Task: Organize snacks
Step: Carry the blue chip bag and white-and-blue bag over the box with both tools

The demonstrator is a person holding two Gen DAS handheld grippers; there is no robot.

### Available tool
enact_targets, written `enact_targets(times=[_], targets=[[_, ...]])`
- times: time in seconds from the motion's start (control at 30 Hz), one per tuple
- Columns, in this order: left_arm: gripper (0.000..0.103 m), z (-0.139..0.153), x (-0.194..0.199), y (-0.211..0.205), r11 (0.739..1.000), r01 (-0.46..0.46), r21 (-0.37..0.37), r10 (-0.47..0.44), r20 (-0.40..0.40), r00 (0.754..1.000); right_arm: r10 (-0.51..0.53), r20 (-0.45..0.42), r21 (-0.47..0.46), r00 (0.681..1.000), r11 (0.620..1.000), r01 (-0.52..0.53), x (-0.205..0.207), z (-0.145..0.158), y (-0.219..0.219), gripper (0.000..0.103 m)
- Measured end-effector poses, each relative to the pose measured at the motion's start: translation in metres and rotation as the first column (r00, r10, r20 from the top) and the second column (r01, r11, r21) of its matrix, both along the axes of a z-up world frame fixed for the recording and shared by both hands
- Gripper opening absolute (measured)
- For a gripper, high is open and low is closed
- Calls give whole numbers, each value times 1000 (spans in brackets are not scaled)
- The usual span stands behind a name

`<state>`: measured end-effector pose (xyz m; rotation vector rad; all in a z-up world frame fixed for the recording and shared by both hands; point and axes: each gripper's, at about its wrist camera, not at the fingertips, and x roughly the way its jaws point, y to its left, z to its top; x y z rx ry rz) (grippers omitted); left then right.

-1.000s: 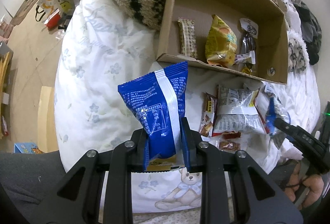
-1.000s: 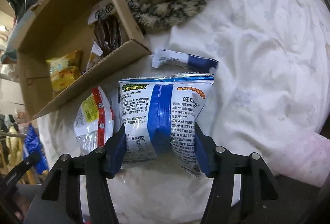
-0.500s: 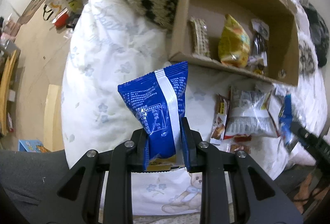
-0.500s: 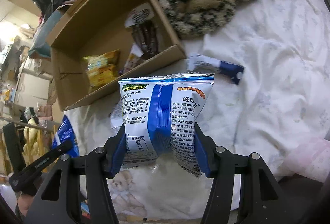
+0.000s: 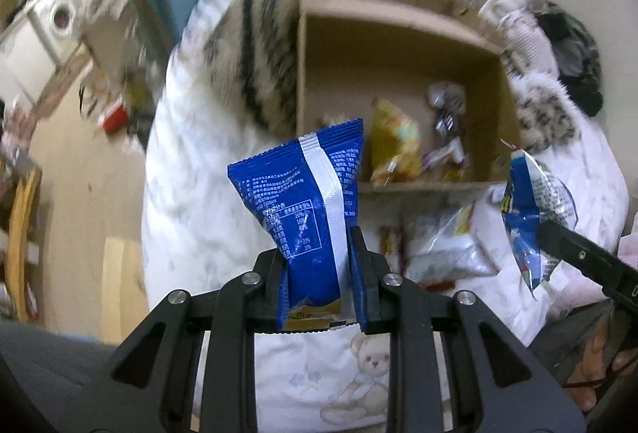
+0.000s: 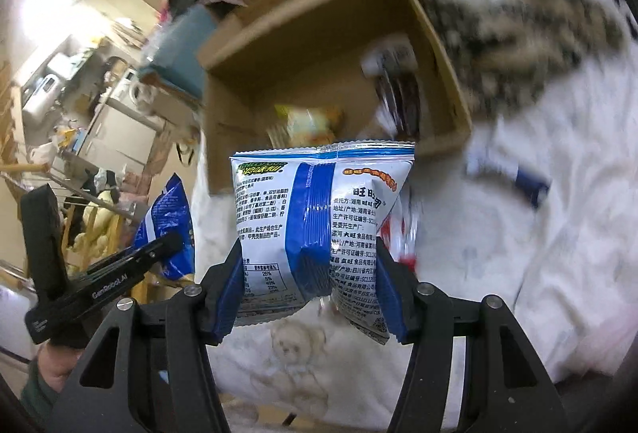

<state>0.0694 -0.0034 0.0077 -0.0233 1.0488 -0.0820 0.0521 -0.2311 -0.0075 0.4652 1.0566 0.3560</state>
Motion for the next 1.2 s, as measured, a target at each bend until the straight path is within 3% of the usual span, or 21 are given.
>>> enact_targets(times=[0.17,0.37,0.83,1.03,1.2], targets=[[21,26,16,-1,1000,8,28,-10,68,998,-29,155,11,988,1000,28,5,33,-5,61],[21,34,47,-1,999,10,34,-12,73,997,-75,234,22,969,997,72,22,54,-19,61],[21,20,106,-30,995,57,82,-65,94,993,-104,241,-97,965,987,131,92,47,-36,61],[21,-1,113,-33,998,62,25,-64,98,993,-109,213,-107,971,985,134,104,35,-36,61],[21,-13,119,-33,998,62,31,-64,81,995,-105,195,-133,975,982,133,107,27,-35,61]])
